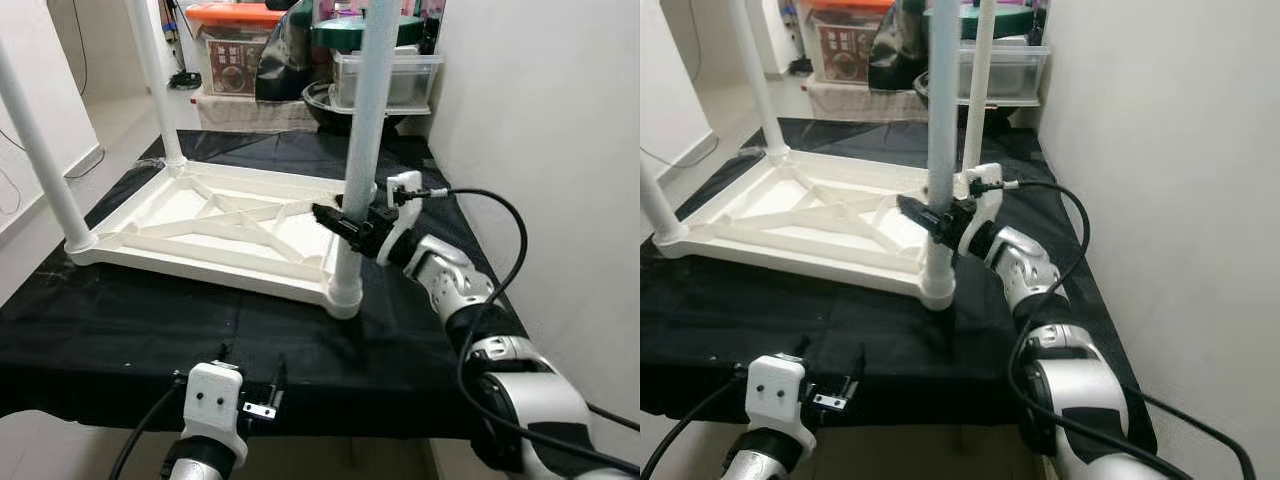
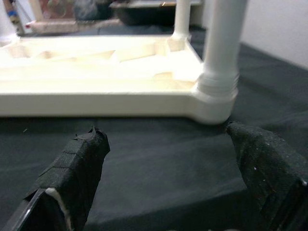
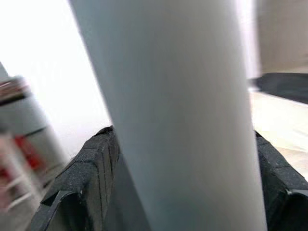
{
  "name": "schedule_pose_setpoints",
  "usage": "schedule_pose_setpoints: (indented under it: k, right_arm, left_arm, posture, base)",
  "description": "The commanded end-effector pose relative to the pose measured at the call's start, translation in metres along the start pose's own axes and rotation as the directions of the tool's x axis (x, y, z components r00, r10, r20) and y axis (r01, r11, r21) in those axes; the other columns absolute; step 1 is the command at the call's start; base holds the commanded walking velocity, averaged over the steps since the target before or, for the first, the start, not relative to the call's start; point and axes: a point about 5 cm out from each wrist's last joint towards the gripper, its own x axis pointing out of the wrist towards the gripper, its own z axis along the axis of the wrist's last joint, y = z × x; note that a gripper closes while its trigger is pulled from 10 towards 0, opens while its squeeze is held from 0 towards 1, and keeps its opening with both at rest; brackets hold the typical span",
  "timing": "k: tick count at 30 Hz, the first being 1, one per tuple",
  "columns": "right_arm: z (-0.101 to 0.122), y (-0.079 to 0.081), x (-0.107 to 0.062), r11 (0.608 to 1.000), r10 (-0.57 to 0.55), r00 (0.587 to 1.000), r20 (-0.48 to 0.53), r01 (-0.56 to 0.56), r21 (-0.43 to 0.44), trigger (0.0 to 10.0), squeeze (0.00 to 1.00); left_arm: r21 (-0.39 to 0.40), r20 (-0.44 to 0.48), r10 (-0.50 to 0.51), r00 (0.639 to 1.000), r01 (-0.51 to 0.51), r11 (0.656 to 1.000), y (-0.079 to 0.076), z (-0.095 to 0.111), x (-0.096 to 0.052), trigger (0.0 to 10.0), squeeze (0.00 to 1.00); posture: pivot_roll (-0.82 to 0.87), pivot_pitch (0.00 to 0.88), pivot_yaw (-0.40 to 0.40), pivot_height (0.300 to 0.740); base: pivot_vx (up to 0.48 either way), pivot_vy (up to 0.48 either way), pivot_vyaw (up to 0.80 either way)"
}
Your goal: Building children table
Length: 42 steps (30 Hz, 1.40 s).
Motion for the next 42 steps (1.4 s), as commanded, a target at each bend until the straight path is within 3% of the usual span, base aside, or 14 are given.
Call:
schedule_pose_setpoints:
  k: [1,8,9,12,17,18,22,24,28,32,37,38,39,42]
  right_arm:
    - [-0.004,0.008,0.008,0.995,0.104,0.994,-0.033,-0.104,0.012,10.0,0.00]
    - [-0.020,0.025,0.022,0.952,0.291,0.933,-0.213,-0.304,-0.032,9.8,0.00]
    - [-0.025,0.026,0.024,0.956,0.275,0.932,-0.235,-0.291,-0.036,3.5,0.00]
    - [-0.033,0.022,0.026,0.976,0.168,0.948,-0.269,-0.199,-0.093,0.0,0.00]
    - [-0.043,0.006,0.025,0.977,-0.164,0.956,-0.242,0.123,-0.177,0.0,0.00]
    - [-0.045,-0.008,0.017,0.910,-0.403,0.897,-0.180,0.374,-0.177,0.0,0.00]
    - [-0.046,-0.019,0.006,0.797,-0.601,0.792,-0.111,0.582,-0.163,0.0,0.00]
    - [-0.048,-0.026,-0.005,0.648,-0.761,0.646,-0.064,0.749,-0.140,0.0,0.00]
    - [-0.049,-0.029,-0.009,0.580,-0.814,0.579,-0.047,0.803,-0.138,0.0,0.00]
    - [-0.066,-0.022,-0.021,0.262,-0.965,0.262,-0.025,0.965,-0.004,0.0,0.00]
    - [-0.072,-0.015,-0.017,0.229,-0.973,0.229,-0.035,0.973,0.020,0.0,0.00]
    - [-0.077,-0.008,-0.008,0.238,-0.970,0.240,-0.050,0.970,0.044,0.9,0.00]
    - [-0.078,-0.002,0.003,0.304,-0.951,0.306,-0.035,0.951,0.052,10.0,0.00]
    - [-0.078,0.003,0.011,0.344,-0.938,0.346,-0.022,0.937,0.054,10.0,0.00]
  left_arm:
    - [-0.001,0.035,-0.023,0.999,0.024,1.000,-0.002,0.005,0.000,10.0,0.00]
    - [0.037,0.153,-0.052,0.987,0.047,0.998,-0.009,0.027,0.002,10.0,0.00]
    - [0.046,0.167,-0.049,0.985,0.042,0.998,-0.009,0.029,0.002,10.0,0.00]
    - [0.057,0.181,-0.038,0.983,0.028,0.998,-0.008,0.031,0.002,10.0,0.00]
    - [0.063,0.194,-0.026,0.981,0.014,0.998,-0.007,0.033,0.003,10.0,0.00]
    - [0.063,0.196,-0.015,0.981,0.003,0.998,-0.006,0.033,0.004,10.0,0.00]
    - [0.062,0.195,-0.005,0.981,-0.008,0.998,-0.005,0.032,0.005,10.0,0.00]
    - [0.065,0.193,-0.002,0.981,-0.011,0.998,-0.004,0.032,0.006,10.0,0.00]
    - [0.066,0.192,-0.001,0.981,-0.012,0.998,-0.004,0.032,0.006,10.0,0.00]
    - [0.067,0.184,0.011,0.983,-0.024,0.997,-0.003,0.030,0.006,10.0,0.00]
    - [0.068,0.181,0.014,0.983,-0.027,0.997,-0.003,0.030,0.006,10.0,0.00]
    - [0.069,0.180,0.016,0.984,-0.029,0.997,-0.003,0.029,0.006,10.0,0.00]
    - [0.070,0.179,0.017,0.984,-0.030,0.997,-0.003,0.029,0.006,10.0,0.00]
    - [0.070,0.178,0.017,0.984,-0.030,0.997,-0.003,0.029,0.005,10.0,0.00]
  posture:
    - [0.04,0.000,-0.035,0.740]
    - [0.05,0.000,-0.041,0.740]
    - [0.06,0.000,-0.047,0.740]
    - [0.06,0.000,-0.047,0.740]
    - [0.05,0.000,-0.046,0.740]
    - [0.05,0.000,-0.046,0.740]
    - [0.04,0.000,-0.036,0.740]
    - [0.04,0.000,-0.036,0.740]
    - [0.04,0.000,-0.036,0.740]
    - [0.04,0.000,-0.037,0.740]
    - [0.04,0.000,-0.037,0.740]
    - [0.04,0.000,-0.038,0.740]
    - [0.04,0.000,-0.038,0.740]
    - [0.04,0.000,-0.038,0.740]
  base:
    - [0.000,0.000,0.00]
    - [0.000,0.000,0.00]
    - [0.000,0.000,0.00]
    - [0.000,0.000,0.00]
    - [0.000,0.000,0.00]
    - [0.000,0.000,0.00]
    - [0.000,0.000,0.00]
    - [0.000,0.000,0.00]
    - [0.000,0.000,0.00]
    - [0.000,0.000,0.00]
    - [0.000,0.000,0.00]
    - [0.000,0.000,0.00]
    - [0.000,0.000,0.00]
    - [0.000,0.000,0.00]
